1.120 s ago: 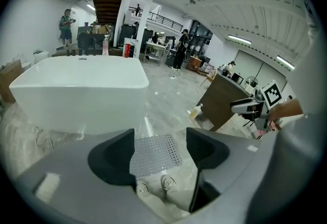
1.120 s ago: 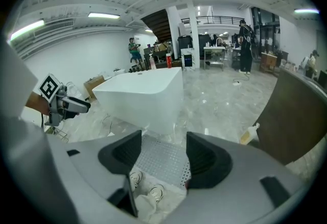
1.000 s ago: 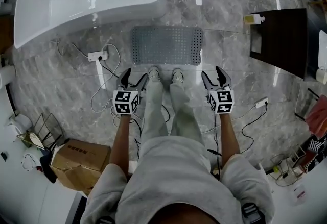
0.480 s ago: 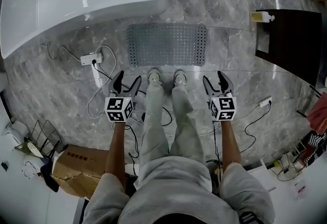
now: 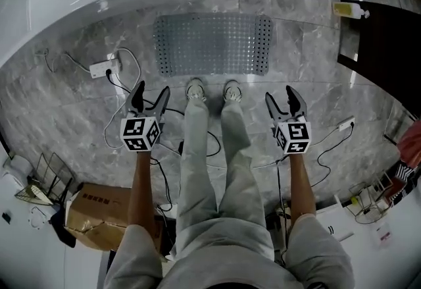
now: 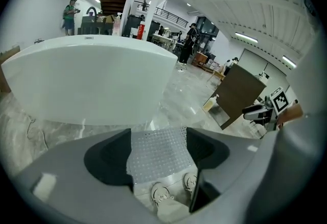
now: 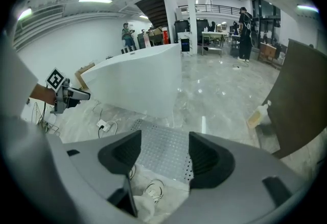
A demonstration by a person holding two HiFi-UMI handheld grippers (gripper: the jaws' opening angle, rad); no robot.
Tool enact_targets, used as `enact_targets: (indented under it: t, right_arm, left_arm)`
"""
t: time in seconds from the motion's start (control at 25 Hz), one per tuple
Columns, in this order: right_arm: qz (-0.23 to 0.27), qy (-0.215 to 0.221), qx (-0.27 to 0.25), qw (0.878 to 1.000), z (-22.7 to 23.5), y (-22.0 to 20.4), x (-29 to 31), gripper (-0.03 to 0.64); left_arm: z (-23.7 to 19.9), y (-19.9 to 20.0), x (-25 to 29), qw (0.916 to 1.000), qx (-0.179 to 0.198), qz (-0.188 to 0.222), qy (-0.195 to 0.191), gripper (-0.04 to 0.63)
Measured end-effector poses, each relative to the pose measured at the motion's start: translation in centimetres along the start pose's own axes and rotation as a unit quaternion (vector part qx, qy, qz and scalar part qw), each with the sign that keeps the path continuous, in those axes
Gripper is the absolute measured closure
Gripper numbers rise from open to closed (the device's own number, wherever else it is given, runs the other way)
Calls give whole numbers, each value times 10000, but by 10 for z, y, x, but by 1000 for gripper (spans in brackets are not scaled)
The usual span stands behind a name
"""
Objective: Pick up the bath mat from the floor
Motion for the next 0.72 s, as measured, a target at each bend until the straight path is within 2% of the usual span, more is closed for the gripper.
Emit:
enact_targets:
  t: [0.36,0.72]
  right_arm:
    - [-30,59,-31,10000,5,-39,61,341]
    - [-264,57,17,9996,12,-85,124,324]
  left_arm:
    - [-35,-46,53,9999,-45,-126,-52,267]
    - [-76,-98,106,9994,-163,-297,-5,259]
Point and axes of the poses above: the fingertips, and each gripper's own axes: x forward along the fingers, z to its right, y out of its top, the point moved 10 cm from there along -x, backward along the fingers, and after that the axes turned 9 degrees about -y, right-handed, at the moved point
